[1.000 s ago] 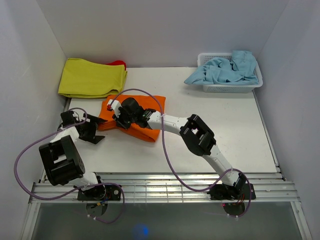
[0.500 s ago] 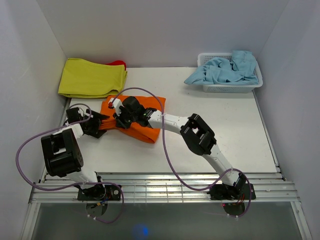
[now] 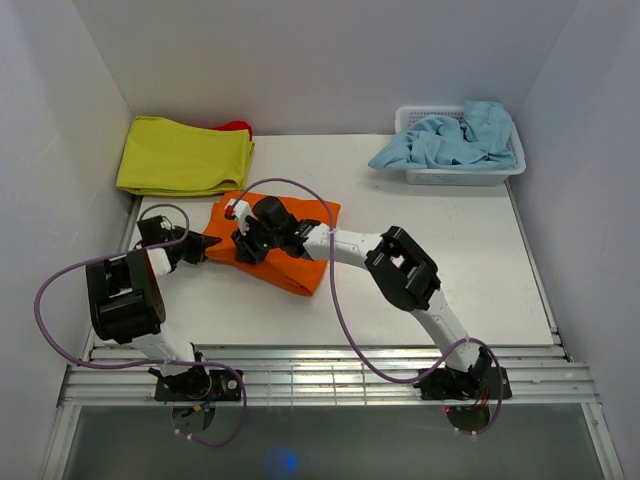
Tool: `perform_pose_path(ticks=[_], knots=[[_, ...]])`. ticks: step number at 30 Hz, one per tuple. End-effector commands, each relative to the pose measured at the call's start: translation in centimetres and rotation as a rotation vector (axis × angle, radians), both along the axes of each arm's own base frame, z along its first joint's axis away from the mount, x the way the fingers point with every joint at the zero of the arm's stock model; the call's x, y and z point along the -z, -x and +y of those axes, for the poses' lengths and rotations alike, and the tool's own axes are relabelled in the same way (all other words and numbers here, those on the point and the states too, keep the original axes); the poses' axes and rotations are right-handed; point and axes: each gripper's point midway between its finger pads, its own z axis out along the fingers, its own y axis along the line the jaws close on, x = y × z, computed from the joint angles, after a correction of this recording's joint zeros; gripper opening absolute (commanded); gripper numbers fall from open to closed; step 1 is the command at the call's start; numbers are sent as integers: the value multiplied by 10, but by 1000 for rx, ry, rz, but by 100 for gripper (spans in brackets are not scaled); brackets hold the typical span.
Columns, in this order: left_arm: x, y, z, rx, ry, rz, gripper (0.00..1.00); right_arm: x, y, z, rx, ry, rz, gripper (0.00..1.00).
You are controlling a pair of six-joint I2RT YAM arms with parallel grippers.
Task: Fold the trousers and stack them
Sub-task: Neatly place the folded trousers to the corner
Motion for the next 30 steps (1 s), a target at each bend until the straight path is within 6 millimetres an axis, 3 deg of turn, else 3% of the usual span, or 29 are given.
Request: perform_pose_path(ticks=[1, 2, 3, 5, 6, 7, 8, 9, 10, 11, 12, 14, 15, 16, 18, 19, 21, 22, 26, 29, 30], knots=[[-40, -10, -17, 107, -15, -183, 0, -90, 17, 0, -81, -167, -11, 36], [-44, -8, -21, 125, -20, -201, 0, -102, 19, -12, -72, -175, -8, 53], [-51, -8, -25, 144, -37, -232, 0, -106, 8, -26, -43, -175, 0, 62], [-70, -10, -37, 188, -83, -302, 0, -121, 5, -55, -24, -179, 20, 77], [-80, -15, -42, 227, -132, -354, 0, -123, -13, -75, 20, -175, 29, 80], [-87, -17, -56, 268, -156, -384, 0, -123, -18, -92, 39, -164, 51, 82], [-94, -22, -61, 282, -195, -415, 0, -142, -18, -108, 34, -190, 53, 86], [-109, -32, -68, 311, -242, -468, 0, -130, -34, -137, 92, -165, 78, 87], [-115, -36, -84, 378, -310, -519, 0, -131, -38, -152, 108, -163, 80, 88], [-119, -44, -87, 384, -359, -540, 0, -143, -38, -171, 121, -159, 50, 91], [-137, -56, -99, 415, -406, -602, 0, -131, -50, -197, 173, -132, 63, 93], [-153, -72, -129, 482, -490, -679, 0, -130, -59, -236, 229, -105, 39, 94], [-140, -75, -127, 493, -520, -658, 0, -135, -64, -245, 249, -108, 24, 95], [-160, -88, -138, 514, -567, -721, 0, -128, -63, -257, 268, -94, 38, 96], [-166, -105, -146, 524, -627, -753, 0, -131, -69, -282, 315, -80, 20, 97], [-157, -115, -153, 544, -640, -750, 0, -126, -68, -290, 330, -72, 24, 98], [-185, -139, -158, 516, -669, -848, 0, -131, -71, -304, 362, -74, 1, 98], [-177, -151, -156, 493, -684, -840, 0, -132, -73, -308, 371, -70, -9, 98], [-222, -195, -154, 367, -694, -932, 0, -130, -70, -316, 386, -69, -7, 99], [-242, -216, -144, 280, -718, -947, 0, -127, -70, -317, 387, -62, -1, 97], [-265, -223, -140, 241, -722, -982, 0, -128, -71, -317, 390, -62, -3, 96]])
